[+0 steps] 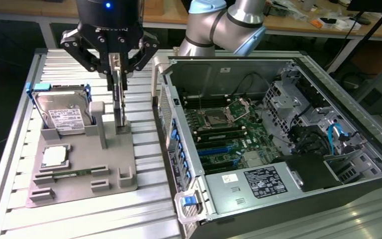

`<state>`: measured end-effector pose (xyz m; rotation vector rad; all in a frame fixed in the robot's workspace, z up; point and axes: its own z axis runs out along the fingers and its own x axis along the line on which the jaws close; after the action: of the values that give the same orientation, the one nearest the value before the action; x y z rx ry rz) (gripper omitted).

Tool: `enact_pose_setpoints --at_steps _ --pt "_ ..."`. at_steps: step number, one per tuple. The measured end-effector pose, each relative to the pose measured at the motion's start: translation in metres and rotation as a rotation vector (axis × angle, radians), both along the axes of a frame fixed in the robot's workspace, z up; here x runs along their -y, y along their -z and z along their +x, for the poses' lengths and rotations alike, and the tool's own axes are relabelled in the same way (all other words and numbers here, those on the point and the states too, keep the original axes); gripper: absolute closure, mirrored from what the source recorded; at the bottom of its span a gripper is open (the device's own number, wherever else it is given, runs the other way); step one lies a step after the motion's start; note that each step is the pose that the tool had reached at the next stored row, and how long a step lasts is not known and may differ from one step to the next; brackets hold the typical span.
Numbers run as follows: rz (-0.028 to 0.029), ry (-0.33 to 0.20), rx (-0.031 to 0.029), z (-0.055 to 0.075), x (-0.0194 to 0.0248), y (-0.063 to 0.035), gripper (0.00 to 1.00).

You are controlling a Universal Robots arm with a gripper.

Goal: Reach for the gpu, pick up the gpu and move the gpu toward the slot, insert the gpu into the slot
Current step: 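Pick up the gpu and move the gpu toward the slot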

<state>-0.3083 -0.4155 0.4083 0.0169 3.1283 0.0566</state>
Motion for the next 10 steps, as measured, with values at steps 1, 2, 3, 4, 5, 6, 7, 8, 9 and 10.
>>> enact_pose_setpoints --at_steps 1,2,3,4,5,6,7,8,9,10 --pt "-0.0001 0.000 0.0000 0.000 -0.0003 -0.0019 0.73" --pt "-0.0003 0.000 -0.0001 0.000 -0.0006 -0.0037 0.73" --pt "-0.0004 0.000 0.0000 0.000 -0.0010 -0.0061 0.73" --pt "-0.0005 0.000 0.0000 0.000 -0.0015 -0.0082 0.73" --pt "-0.0006 0.000 0.0001 0.000 -0.0018 -0.0098 0.73" --pt "-0.0010 0.000 0.0000 0.000 -0.0025 -0.0115 0.73" --pt "-0.0014 0.000 0.0000 0.000 -0.0031 -0.0128 0.73" --pt "-0.0018 0.000 0.0000 0.000 -0.0037 -0.0144 0.73" --pt "-0.0021 0.000 0.0000 0.000 -0.0042 -0.0156 0.73" --pt "-0.0026 0.000 -0.0001 0.000 -0.0049 -0.0173 0.73"
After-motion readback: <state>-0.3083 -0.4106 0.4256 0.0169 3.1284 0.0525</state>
